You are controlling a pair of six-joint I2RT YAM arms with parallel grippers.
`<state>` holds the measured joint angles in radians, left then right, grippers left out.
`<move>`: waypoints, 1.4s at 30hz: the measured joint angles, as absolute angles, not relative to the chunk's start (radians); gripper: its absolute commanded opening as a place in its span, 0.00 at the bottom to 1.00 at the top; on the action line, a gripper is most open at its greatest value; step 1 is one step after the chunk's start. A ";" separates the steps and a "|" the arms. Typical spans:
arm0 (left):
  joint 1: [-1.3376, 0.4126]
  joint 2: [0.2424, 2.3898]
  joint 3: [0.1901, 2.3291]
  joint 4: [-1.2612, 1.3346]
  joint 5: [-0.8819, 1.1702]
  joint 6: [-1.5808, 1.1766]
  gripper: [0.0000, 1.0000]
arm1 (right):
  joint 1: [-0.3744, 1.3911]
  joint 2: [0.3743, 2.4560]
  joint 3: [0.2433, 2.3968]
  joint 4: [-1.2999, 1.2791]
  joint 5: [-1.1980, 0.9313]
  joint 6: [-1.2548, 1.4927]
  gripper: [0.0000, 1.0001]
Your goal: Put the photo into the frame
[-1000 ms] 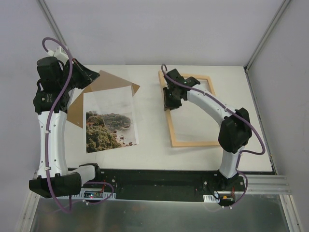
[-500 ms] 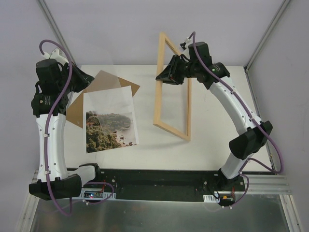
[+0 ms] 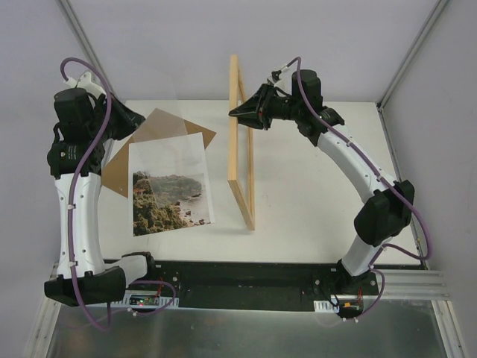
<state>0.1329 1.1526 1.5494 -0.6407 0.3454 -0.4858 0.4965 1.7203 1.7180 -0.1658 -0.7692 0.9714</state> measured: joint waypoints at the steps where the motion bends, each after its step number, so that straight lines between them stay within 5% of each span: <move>1: 0.133 1.156 1.550 -0.641 0.351 -0.486 0.00 | 0.493 1.720 1.700 -0.132 -0.779 0.995 0.00; 9: 0.097 1.167 1.550 -0.641 0.360 -0.484 0.00 | 0.479 1.721 1.532 0.171 -0.839 1.150 0.01; 23: -0.027 1.185 1.550 -0.641 0.310 -0.481 0.00 | 0.446 1.723 1.375 0.424 -0.893 1.237 0.19; 42: -0.093 1.192 1.549 -0.641 0.266 -0.480 0.00 | 0.393 1.678 1.361 0.331 -0.914 1.167 0.45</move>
<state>-0.0925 1.1923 1.5490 -0.6411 0.2657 -0.4797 0.3927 1.6779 1.3609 0.3313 -0.9142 1.1667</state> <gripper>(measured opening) 0.003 0.411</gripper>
